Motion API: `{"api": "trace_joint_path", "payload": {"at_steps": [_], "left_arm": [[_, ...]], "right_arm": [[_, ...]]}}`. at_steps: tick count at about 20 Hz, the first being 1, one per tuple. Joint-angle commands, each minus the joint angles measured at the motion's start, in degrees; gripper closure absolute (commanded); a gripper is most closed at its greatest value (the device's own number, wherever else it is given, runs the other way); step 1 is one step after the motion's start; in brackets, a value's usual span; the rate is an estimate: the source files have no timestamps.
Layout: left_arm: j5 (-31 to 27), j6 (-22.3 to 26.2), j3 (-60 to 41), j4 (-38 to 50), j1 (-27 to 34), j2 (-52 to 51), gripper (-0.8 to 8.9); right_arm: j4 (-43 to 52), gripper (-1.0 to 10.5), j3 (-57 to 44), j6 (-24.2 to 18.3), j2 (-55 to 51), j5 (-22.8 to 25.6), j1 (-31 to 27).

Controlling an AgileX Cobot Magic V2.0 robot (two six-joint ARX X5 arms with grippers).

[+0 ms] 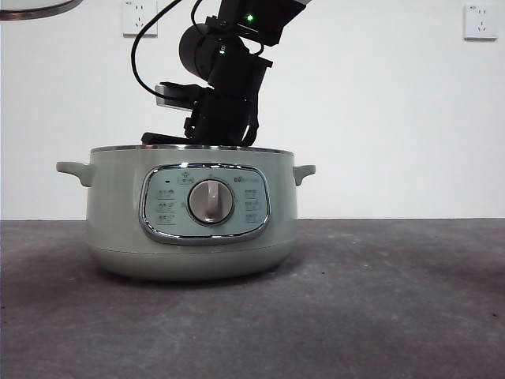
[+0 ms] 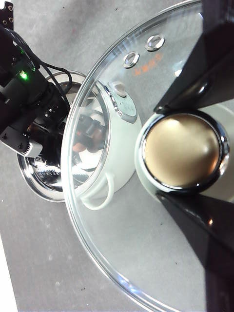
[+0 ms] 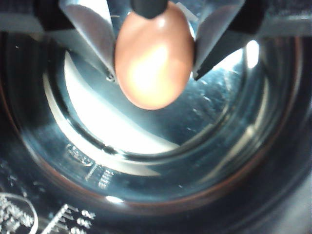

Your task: Pick up the egg,open the lid,put the egg in the pot,close the lid

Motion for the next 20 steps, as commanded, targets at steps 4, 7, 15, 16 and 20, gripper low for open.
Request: {"api": "trace_joint_path", "payload": {"at_steps": [4,7,15,16,20], "left_arm": [[0.6,-0.1,0.6,2.1,0.2,-0.6,8.22],[0.6,0.5,0.6,2.0,0.2,-0.6,8.22],[0.6,0.5,0.6,1.8,0.2,-0.6,8.22],[0.6,0.6,0.6,2.0,0.2,-0.6,8.22],[0.7,1.4,0.6,3.0,0.2,1.0,8.22]], "right_arm": [[-1.3,9.6,0.2,-0.4,1.2,0.0,0.1],[-0.8,7.1,0.2,-0.2,1.2,0.0,0.1],[-8.1,4.7,8.5,1.3,-0.4,0.0,0.1],[-10.9,4.7,11.4,1.3,-1.6,0.0,0.1],[-18.0,4.8,17.2,1.6,-12.3,5.7,-0.6]]}}
